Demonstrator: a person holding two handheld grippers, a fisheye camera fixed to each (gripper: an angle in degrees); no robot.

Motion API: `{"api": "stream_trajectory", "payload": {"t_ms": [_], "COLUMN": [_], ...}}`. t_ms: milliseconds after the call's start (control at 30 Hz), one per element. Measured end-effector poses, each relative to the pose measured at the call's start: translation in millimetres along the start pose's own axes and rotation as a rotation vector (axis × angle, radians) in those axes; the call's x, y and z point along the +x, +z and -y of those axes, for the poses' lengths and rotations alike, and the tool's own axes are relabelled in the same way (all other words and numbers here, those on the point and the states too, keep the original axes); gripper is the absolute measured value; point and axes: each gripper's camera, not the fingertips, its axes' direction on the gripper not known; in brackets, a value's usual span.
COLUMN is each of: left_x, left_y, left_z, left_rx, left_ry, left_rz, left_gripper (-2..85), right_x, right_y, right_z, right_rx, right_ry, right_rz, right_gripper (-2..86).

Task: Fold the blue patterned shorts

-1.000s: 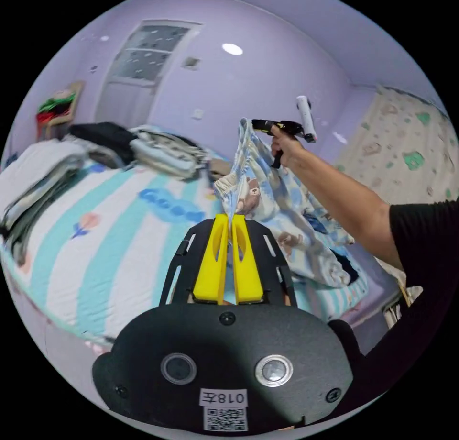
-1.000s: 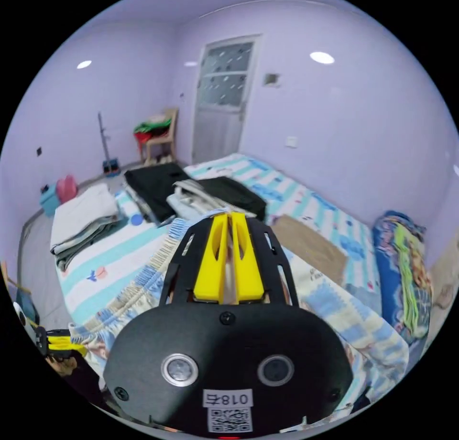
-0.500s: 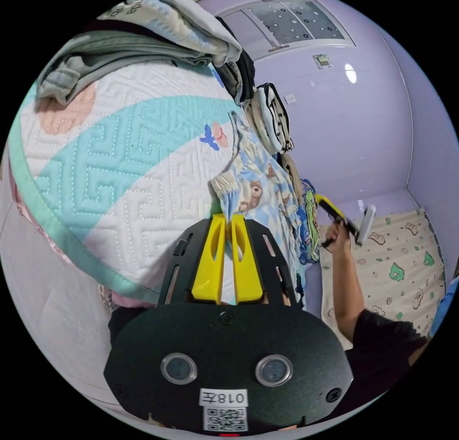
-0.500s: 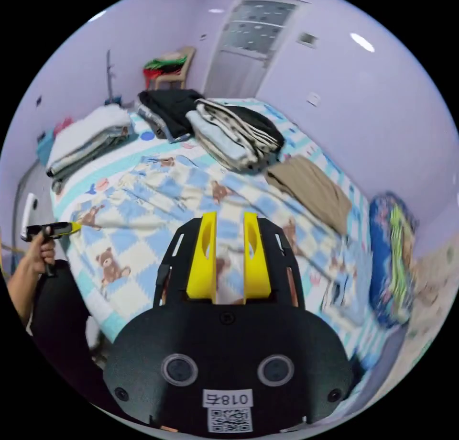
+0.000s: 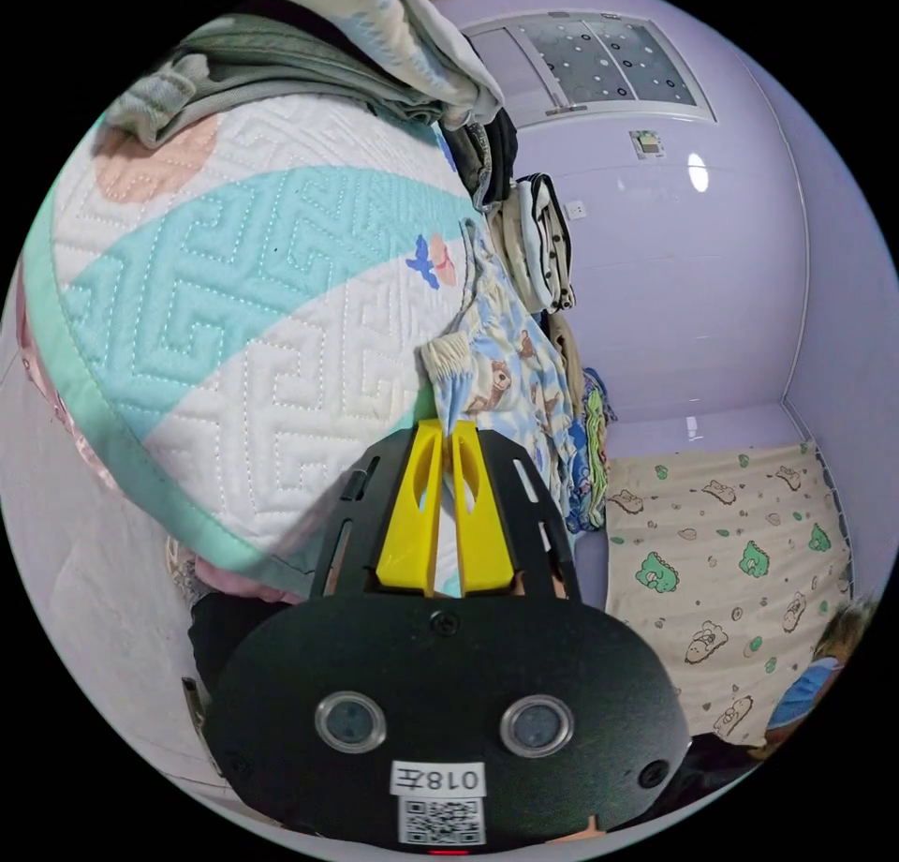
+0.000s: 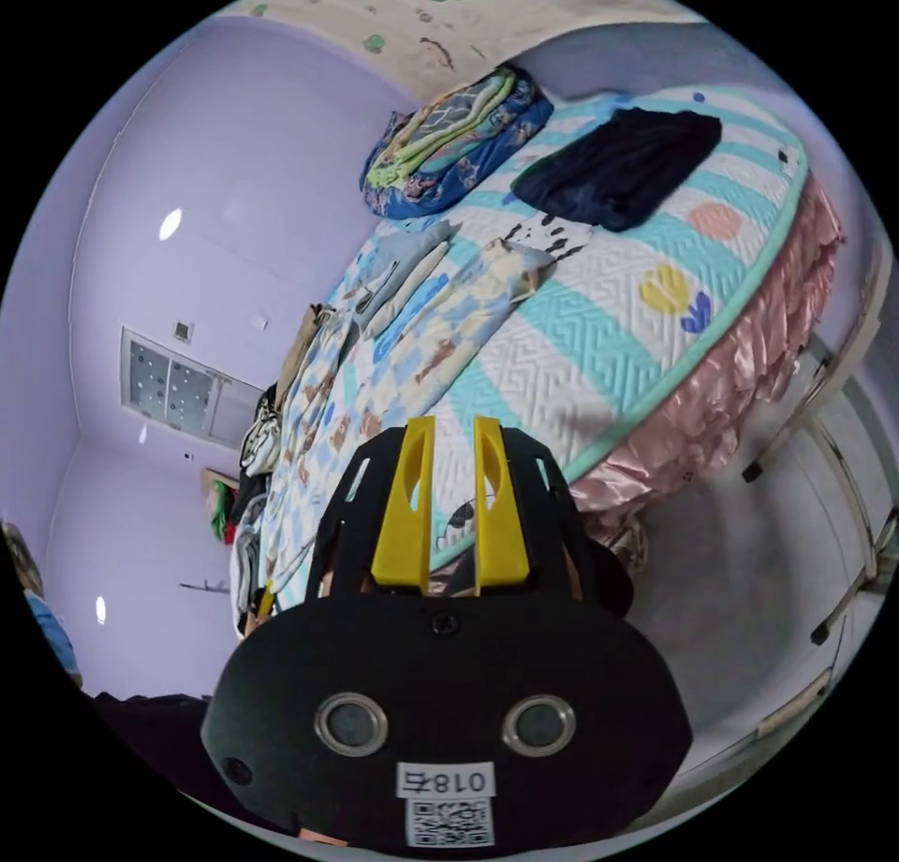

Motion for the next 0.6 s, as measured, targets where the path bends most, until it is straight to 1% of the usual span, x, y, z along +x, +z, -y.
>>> {"api": "stream_trajectory", "payload": {"t_ms": [67,133,233,300,367,467,600], "left_x": [-5.4,-6.7,-11.5,-14.7,-15.3,-15.9,-23.9], "left_y": [-3.1,-8.7,-21.7,-28.2,-30.2,-27.8,-27.5], "left_z": [-14.1,-32.4,-53.4,-62.7,-69.0,-78.2,-91.1], "left_rx": [-0.002,-0.013,0.0,0.01,0.003,-0.01,0.02], "left_ry": [-0.004,0.016,0.006,0.001,0.007,0.02,-0.005], "left_rz": [0.011,0.04,0.044,0.027,0.039,0.094,0.079], "left_gripper": [-0.9,-0.9,-0.9,-0.9,-0.9,-0.9,-0.9], "right_x": [24.1,40.9,68.9,85.3,102.7,115.5,123.8], "right_y": [10.9,18.9,28.4,35.0,49.2,65.2,76.8], "right_z": [20.6,39.3,76.2,100.1,132.5,162.6,188.4], "right_rx": [-0.005,0.025,0.105,0.126,0.083,0.03,0.012], "right_ry": [0.021,0.049,0.092,0.114,0.117,0.082,0.034], "right_rz": [0.037,0.028,-0.06,-0.097,-0.133,-0.183,-0.204], "right_gripper": [8.0,8.0,8.1,8.5,9.8,9.1,8.5]}}
